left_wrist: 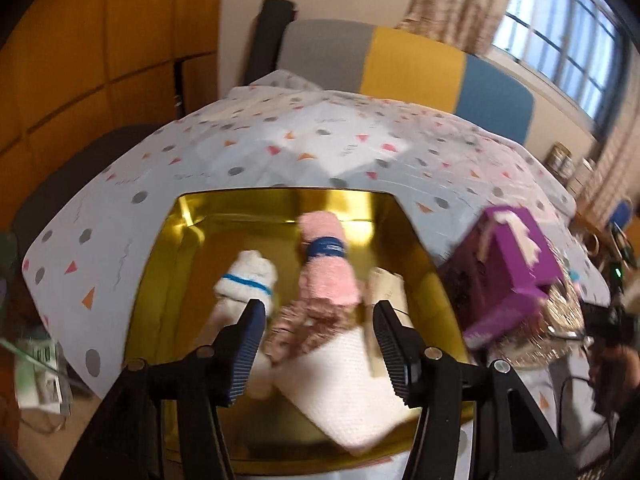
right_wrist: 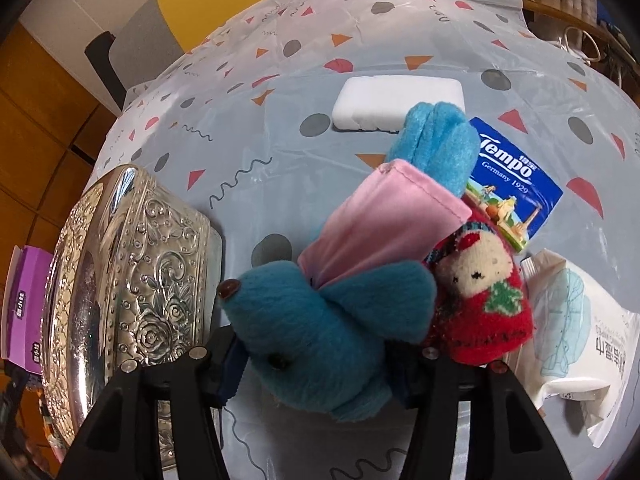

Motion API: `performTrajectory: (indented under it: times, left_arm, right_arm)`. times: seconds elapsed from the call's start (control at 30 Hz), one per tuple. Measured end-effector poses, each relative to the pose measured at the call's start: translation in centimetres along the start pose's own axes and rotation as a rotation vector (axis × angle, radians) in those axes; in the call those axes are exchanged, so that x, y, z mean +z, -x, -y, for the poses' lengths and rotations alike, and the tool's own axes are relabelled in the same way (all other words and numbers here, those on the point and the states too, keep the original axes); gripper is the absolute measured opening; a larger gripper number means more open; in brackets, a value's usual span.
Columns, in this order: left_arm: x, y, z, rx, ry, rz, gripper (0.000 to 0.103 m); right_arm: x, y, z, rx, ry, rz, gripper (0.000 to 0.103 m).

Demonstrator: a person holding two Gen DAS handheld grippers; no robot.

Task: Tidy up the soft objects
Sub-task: 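Drop the scrunchie into the tin with the left tool while the right tool grasps the blue plush, then carry the blue plush toy into the gold tin and open the right tool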

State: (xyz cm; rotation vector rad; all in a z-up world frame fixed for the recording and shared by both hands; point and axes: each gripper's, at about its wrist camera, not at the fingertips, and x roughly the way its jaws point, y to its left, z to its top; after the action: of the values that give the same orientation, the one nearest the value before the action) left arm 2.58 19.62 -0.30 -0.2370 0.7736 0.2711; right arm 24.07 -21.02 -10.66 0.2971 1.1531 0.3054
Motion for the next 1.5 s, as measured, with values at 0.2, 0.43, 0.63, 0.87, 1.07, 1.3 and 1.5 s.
performTrajectory:
  times: [0.2,0.43,0.63,0.87,1.07,1.3,1.5]
  left_arm:
    - [-1.1,-0.3,2.1,-0.042,-0.04,-0.036,0.06]
    - [-2.1,-0.2,2.7,-0.046,-0.069,-0.054,0.061]
    - [-2.4,0.1,3.1,-0.054,-0.098,-0.053,0.063]
    - [-2.6,0.1,3.1,-0.075,-0.106,-0.054,0.064]
    - [-2.8,0.1,2.5,-0.078,-0.096,-0.055,0.064]
    - [-2.6,0.8,1.1,-0.069,-0.072,-0.026,0.064]
    - [-2.7,1.2,-1.2,-0.041,-0.026,-0.02,0.064]
  right_arm:
    - [0.2,0.2,0.4,0.01,-0.027,0.007,0.057]
    - [0.1,0.9,-1.3,-0.068,0.071,0.051,0.053]
    - [0.2,2.5,-1.8,-0.108,0.108,0.12,0.053]
    - [0.9,6.5,-3.0,-0.13,0.119,0.235,0.053]
    - [2.2,10.2,-6.1,-0.095,0.152,0.316,0.053]
    - [1.8,13.3,-14.4,0.059,0.315,0.362,0.053]
    - [-1.3,13.2,-23.0,0.222,0.526,0.277,0.053]
